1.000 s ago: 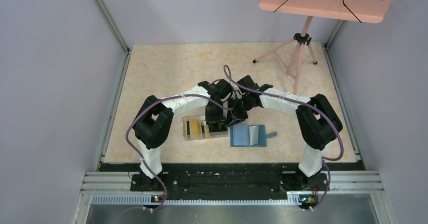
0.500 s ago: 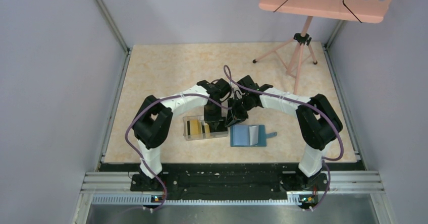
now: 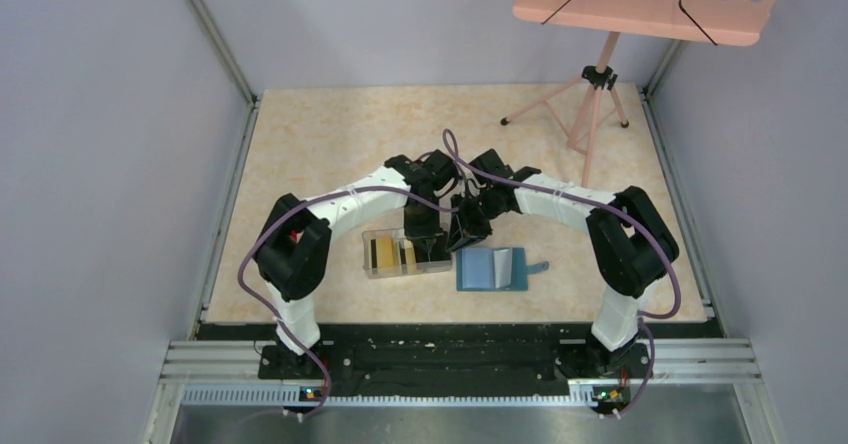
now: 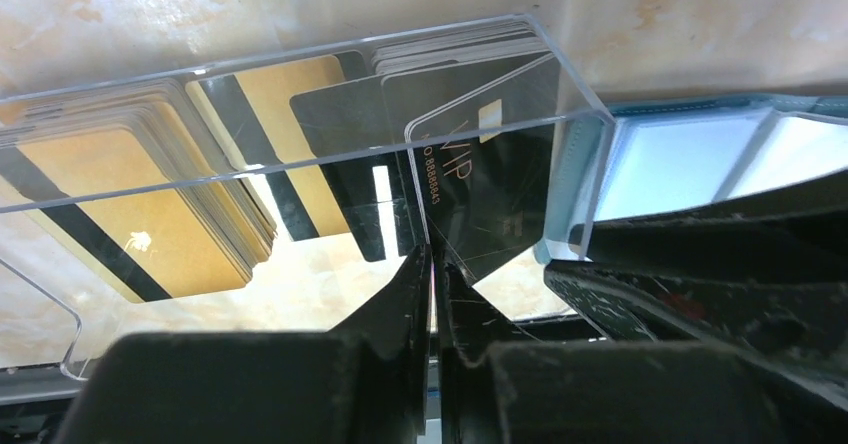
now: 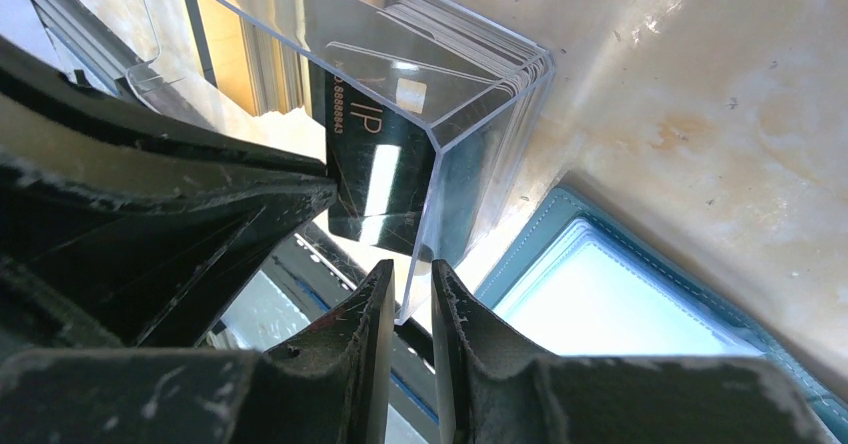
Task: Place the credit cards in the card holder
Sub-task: Pick up the credit card from the storage box.
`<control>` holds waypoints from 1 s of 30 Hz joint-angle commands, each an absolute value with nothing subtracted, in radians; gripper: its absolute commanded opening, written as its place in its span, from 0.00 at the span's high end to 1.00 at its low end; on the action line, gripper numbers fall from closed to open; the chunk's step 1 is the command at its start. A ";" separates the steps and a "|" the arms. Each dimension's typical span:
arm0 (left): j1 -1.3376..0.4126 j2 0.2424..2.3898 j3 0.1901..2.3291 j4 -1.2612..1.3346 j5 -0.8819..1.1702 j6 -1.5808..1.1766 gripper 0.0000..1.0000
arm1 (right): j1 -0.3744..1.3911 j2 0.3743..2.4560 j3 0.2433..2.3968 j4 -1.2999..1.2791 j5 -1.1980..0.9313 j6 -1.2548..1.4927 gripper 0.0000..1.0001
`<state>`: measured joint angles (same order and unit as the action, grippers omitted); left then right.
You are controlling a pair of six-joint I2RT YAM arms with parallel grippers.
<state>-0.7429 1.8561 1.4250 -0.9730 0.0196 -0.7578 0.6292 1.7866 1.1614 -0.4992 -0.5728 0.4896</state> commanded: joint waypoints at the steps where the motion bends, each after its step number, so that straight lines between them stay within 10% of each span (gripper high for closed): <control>1: -0.757 1.794 1.461 -0.863 0.089 -0.785 0.89 | 0.632 1.734 1.210 -0.475 -0.586 0.476 0.80; 25: -0.768 1.941 1.555 -1.049 -0.010 -0.688 0.69 | 0.630 1.737 1.216 -0.475 -0.589 0.477 0.80; 30: -0.769 1.949 1.556 -1.075 -0.071 -0.710 0.51 | 0.632 1.736 1.215 -0.475 -0.590 0.474 0.80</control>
